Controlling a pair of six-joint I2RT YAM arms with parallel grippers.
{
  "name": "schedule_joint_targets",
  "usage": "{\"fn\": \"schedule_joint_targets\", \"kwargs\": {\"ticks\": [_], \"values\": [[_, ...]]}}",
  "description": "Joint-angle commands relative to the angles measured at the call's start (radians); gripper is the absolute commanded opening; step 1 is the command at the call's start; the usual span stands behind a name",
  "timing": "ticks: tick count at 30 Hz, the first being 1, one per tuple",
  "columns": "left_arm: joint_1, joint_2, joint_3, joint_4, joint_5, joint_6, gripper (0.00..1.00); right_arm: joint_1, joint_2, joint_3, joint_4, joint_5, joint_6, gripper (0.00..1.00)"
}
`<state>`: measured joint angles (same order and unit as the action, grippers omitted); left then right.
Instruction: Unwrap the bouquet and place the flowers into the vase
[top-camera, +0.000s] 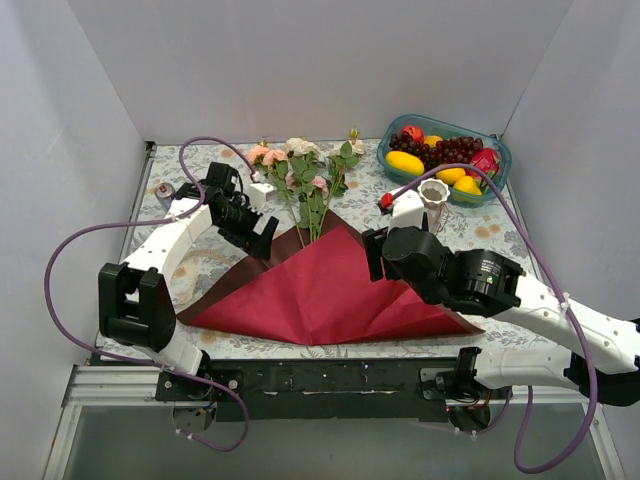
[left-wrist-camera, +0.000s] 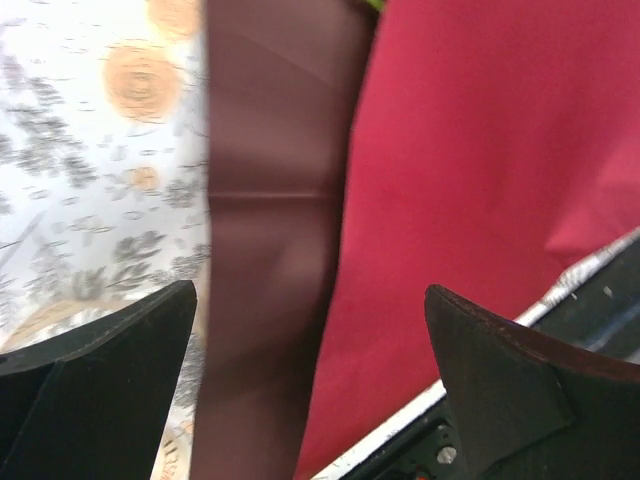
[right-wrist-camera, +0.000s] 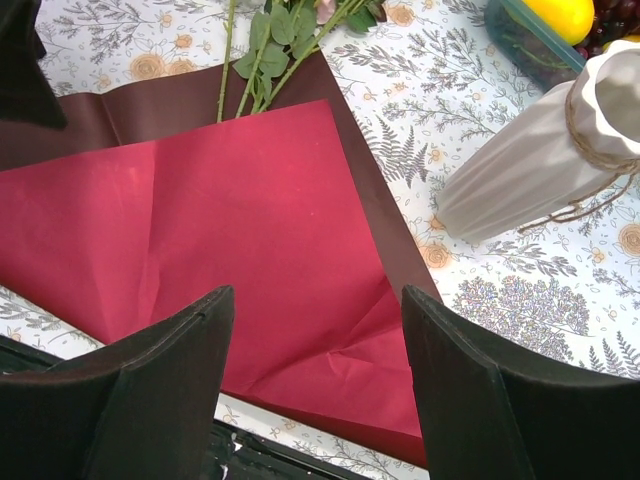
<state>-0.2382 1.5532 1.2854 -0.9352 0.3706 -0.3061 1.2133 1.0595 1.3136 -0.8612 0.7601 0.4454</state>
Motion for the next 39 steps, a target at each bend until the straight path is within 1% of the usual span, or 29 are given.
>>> {"fn": "schedule_joint_targets", "kwargs": {"ticks": [1, 4, 7, 10, 14, 18, 22, 28, 30, 32, 36, 39], "values": [[-0.007, 0.010, -0.009, -0.098, 0.229, 0.129, 0.98, 0.009, -0.030, 0.004, 0.005, 0.019, 0.027, 0.75], [-0.018, 0.034, 0.003, -0.106, 0.315, 0.157, 0.98, 0.008, -0.047, -0.019, 0.005, 0.016, 0.039, 0.75], [-0.044, 0.054, 0.009, -0.076, 0.364, 0.148, 0.98, 0.009, -0.059, -0.030, 0.005, 0.013, 0.047, 0.75], [-0.081, 0.106, 0.009, -0.044, 0.373, 0.131, 0.98, 0.011, -0.064, -0.033, 0.001, 0.012, 0.053, 0.75], [-0.093, 0.185, 0.029, -0.033, 0.433, 0.148, 0.98, 0.011, -0.073, -0.036, -0.002, 0.008, 0.056, 0.74], [-0.101, 0.232, 0.048, 0.035, 0.409, 0.114, 0.98, 0.014, -0.089, -0.045, -0.009, 0.001, 0.062, 0.74], [-0.113, 0.235, 0.069, 0.108, 0.384, 0.078, 0.97, 0.017, -0.101, -0.051, -0.009, -0.007, 0.070, 0.73], [-0.145, 0.231, 0.045, 0.182, 0.344, 0.042, 0.97, 0.022, -0.104, -0.059, -0.012, -0.010, 0.075, 0.73], [-0.151, 0.240, 0.032, 0.182, 0.344, 0.041, 0.97, 0.022, -0.102, -0.056, -0.015, -0.010, 0.075, 0.72], [-0.161, 0.251, 0.006, 0.187, 0.346, 0.042, 0.96, 0.022, -0.104, -0.053, -0.016, -0.008, 0.072, 0.72], [-0.165, 0.245, -0.034, 0.232, 0.335, 0.035, 0.89, 0.023, -0.105, -0.050, -0.016, -0.008, 0.070, 0.72], [-0.170, 0.239, -0.047, 0.262, 0.320, 0.030, 0.88, 0.025, -0.107, -0.053, -0.013, -0.012, 0.070, 0.72]]}}
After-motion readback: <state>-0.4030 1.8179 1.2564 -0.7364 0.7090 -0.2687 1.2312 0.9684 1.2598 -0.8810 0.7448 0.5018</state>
